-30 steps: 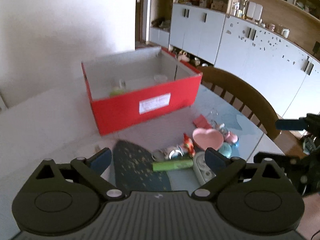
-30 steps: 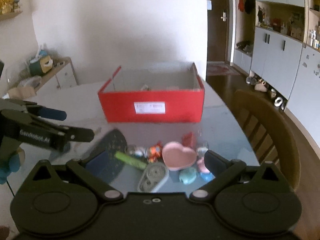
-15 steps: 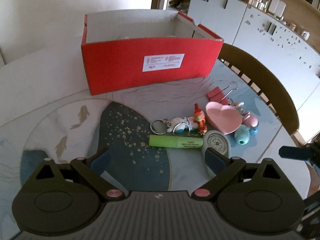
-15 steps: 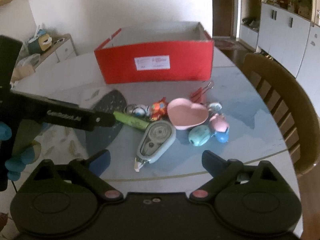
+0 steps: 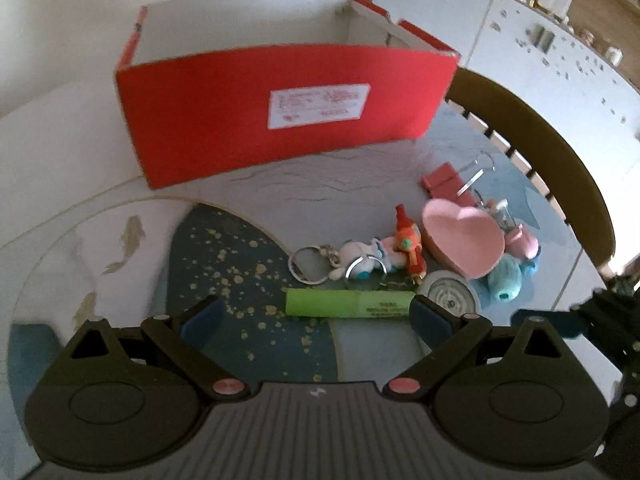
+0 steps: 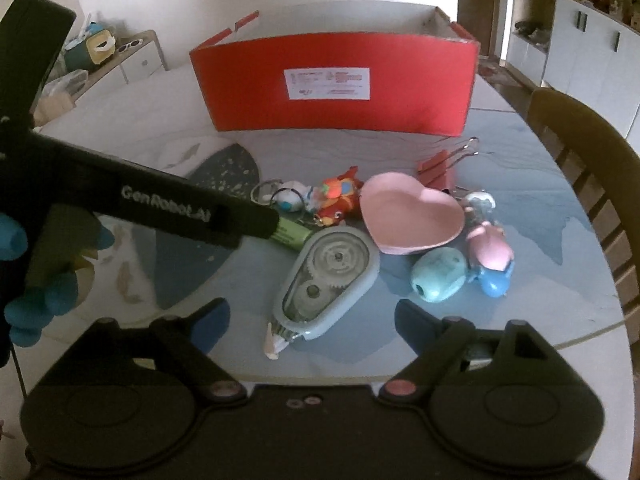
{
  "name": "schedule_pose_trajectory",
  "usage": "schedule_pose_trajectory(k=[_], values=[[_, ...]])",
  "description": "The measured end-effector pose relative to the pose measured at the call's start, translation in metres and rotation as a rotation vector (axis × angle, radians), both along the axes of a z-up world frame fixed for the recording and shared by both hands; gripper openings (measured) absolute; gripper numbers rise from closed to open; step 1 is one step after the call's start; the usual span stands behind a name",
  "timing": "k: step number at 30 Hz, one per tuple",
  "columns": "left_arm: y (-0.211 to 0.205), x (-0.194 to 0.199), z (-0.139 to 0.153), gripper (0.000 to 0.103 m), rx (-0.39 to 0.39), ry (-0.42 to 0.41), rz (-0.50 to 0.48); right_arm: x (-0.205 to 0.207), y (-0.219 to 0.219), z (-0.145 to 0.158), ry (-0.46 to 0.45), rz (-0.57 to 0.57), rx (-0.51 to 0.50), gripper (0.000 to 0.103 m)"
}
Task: Organize rigid objects
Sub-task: 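Lower both tools toward the green highlighter and grey correction-tape dispenser, then grasp the green highlighter with the left tool while the right tool grasps the tape dispenser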
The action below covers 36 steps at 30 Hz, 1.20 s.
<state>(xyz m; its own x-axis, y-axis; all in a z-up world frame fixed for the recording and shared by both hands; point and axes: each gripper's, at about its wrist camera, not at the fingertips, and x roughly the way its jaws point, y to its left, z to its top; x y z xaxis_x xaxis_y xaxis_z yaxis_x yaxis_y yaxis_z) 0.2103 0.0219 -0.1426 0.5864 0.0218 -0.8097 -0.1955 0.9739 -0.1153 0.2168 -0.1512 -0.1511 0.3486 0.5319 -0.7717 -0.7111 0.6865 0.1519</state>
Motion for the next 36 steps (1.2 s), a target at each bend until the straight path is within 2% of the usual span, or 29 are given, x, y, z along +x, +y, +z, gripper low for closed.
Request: schedule_pose_trajectory(k=[4, 12, 16, 20, 25, 34, 36], values=[[-0.005, 0.005, -0.006, 0.100, 0.028, 0.014, -0.035, 0.004, 0.007, -0.005, -0.004, 0.011, -0.018, 0.085], [-0.009, 0.013, -0.009, 0.100, 0.000, 0.018, -0.035, 0.011, 0.019, -0.011, -0.037, -0.010, -0.051, 0.078], [-0.015, 0.016, -0.011, 0.100, -0.002, 0.023, -0.048, 0.010, 0.021, -0.010, -0.076, -0.007, -0.077, 0.063], [-0.017, 0.015, -0.013, 0.100, 0.001, 0.021, -0.049, 0.011, 0.016, -0.010, -0.081, 0.005, -0.081, 0.059], [-0.016, 0.016, -0.016, 0.100, 0.001, 0.024, -0.049, 0.009, 0.007, -0.008, -0.088, 0.030, -0.091, 0.048], [-0.022, 0.012, -0.023, 0.098, 0.058, 0.009, -0.071, 0.010, 0.000, -0.007, -0.089, 0.032, -0.087, 0.043], [-0.025, 0.012, -0.024, 0.090, 0.077, 0.005, -0.082, 0.009, 0.001, -0.008, -0.095, 0.025, -0.086, 0.042]])
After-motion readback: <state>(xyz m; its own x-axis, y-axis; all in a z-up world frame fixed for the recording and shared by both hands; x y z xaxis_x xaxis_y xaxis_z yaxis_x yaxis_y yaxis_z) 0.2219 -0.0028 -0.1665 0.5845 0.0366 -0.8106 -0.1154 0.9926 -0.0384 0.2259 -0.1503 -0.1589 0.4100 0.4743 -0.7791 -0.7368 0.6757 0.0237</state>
